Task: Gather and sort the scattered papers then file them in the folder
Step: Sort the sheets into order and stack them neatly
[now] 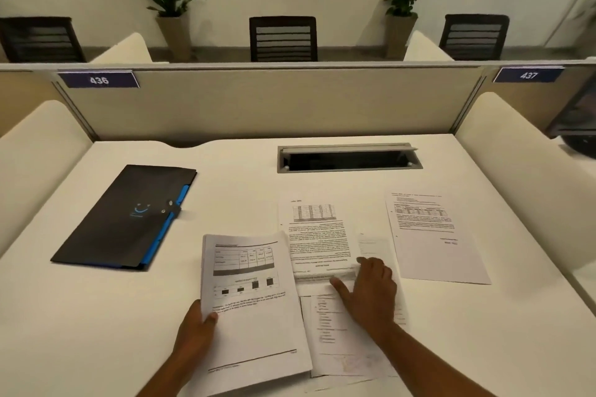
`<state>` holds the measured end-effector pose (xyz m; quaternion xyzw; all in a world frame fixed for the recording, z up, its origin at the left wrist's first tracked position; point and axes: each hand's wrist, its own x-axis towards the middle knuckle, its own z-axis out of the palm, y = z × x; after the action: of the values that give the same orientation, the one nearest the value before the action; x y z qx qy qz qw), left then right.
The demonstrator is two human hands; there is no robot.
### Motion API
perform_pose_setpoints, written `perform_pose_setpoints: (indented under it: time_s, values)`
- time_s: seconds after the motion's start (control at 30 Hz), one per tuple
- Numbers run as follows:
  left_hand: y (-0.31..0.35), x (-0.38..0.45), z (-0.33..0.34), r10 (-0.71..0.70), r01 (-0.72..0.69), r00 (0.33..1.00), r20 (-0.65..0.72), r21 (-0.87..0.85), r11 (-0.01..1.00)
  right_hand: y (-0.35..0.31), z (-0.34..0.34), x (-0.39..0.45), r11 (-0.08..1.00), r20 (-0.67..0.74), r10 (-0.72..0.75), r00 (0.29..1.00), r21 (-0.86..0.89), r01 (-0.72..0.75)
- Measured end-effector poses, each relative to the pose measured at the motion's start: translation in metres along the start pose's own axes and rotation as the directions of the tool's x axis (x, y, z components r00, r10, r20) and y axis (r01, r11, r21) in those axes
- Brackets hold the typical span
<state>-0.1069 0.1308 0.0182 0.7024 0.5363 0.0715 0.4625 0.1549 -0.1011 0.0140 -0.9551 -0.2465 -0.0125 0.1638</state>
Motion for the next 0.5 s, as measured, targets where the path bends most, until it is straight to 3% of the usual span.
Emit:
perform_pose_setpoints:
  time_s: [0.1,0.3,0.4,0.5]
  values:
    - [0.002,0.002,0.001,0.016,-0.016,1.0,0.008,0.018,1.0,-0.02,-0.005,0.01,0.981,0.147,0.166,0.975,-0.127,-0.148]
    - [-0.001,0.0,0.005,0.03,-0.029,1.0,-0.01,0.044,0.999,-0.031,-0.019,0.039,0.943,0.337,0.329,0.882,-0.064,-0.328]
    - [-0.003,-0.002,0.005,0.027,-0.025,0.999,-0.023,0.073,0.997,-0.023,-0.027,0.05,0.93,0.428,0.309,0.849,0.052,-0.365]
    - [-0.004,-0.001,0.005,0.027,-0.026,1.0,-0.015,0.066,0.997,-0.013,-0.03,0.05,0.85,0.458,0.261,0.85,0.309,-0.427]
